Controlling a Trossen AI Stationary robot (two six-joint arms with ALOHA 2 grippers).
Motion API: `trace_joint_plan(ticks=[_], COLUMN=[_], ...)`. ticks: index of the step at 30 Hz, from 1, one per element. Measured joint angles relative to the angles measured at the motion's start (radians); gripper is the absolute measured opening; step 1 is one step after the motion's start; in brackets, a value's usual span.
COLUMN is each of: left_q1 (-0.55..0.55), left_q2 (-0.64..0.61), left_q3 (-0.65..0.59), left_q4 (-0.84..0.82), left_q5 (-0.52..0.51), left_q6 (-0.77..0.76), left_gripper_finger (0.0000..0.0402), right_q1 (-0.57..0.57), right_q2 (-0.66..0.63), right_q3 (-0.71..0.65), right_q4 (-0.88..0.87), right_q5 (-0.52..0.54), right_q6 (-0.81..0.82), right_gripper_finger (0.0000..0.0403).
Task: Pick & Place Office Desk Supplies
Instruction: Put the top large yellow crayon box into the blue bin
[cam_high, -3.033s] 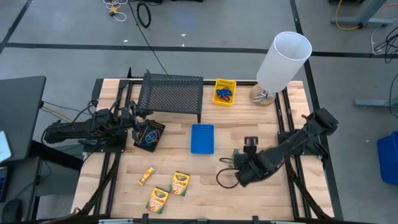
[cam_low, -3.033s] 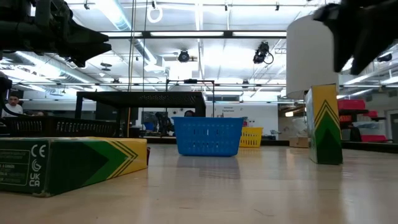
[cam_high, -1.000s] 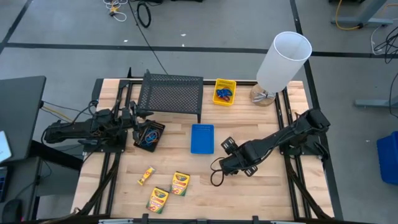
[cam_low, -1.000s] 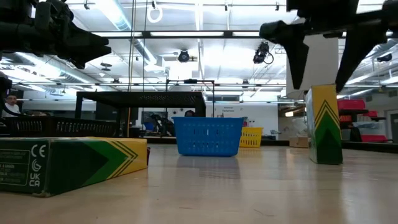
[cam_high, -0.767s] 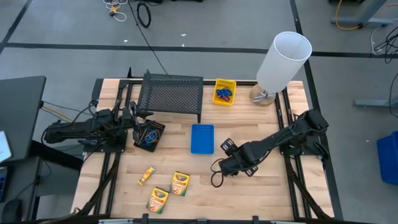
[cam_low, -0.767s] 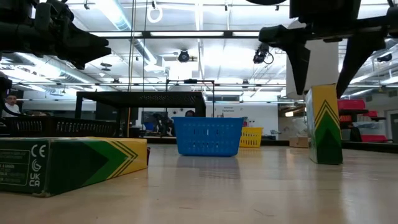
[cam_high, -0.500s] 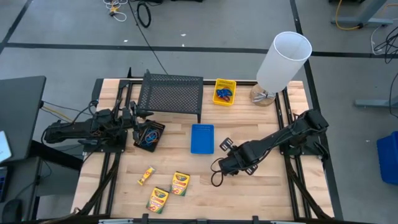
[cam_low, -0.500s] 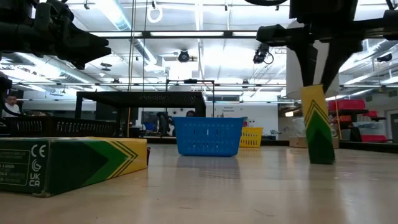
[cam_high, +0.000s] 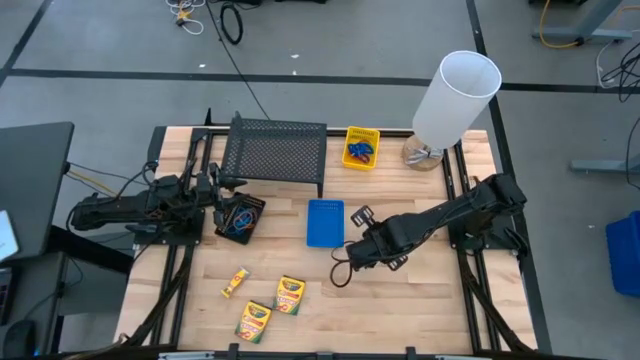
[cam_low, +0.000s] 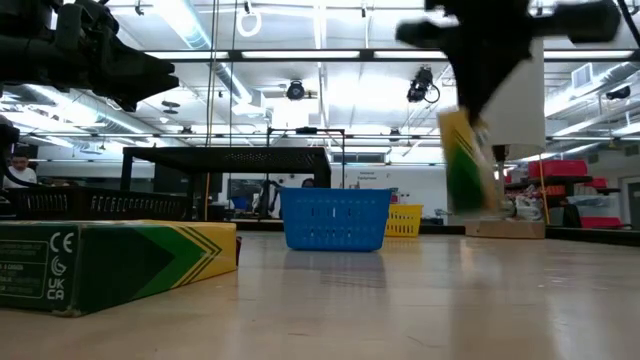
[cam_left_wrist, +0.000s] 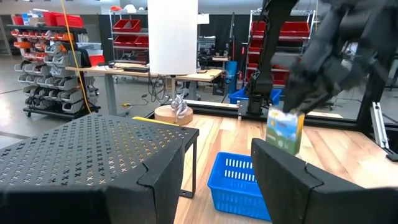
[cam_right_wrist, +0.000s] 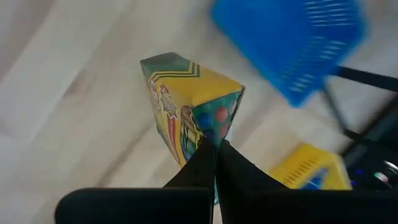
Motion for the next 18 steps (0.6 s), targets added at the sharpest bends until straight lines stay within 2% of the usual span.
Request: trace_joint_plan(ticks=[8,13,18], left_q1=[0.0,0.0,0.0], left_q2=[0.0,0.0,0.0], left_q3=[0.0,0.001,0.001], left_q4=[0.001,0.002,0.002], left_q5=[0.0,0.0,0.0], left_q6=[0.0,0.0,0.0], left_gripper_finger=[0.0193,0.0193,0.0193], right_q1=[-0.064,-0.161,-0.259], right_q2=[-0.001,0.006,0.066], right_q3=[0.201,0.212,0.212], right_q4=[0.036,0.147,0.262], right_q5=[0.105,0.123,0.114], right_q6=[0.024,-0.014,-0.061], right_gripper_finger=[0.0001,0.0,0.0])
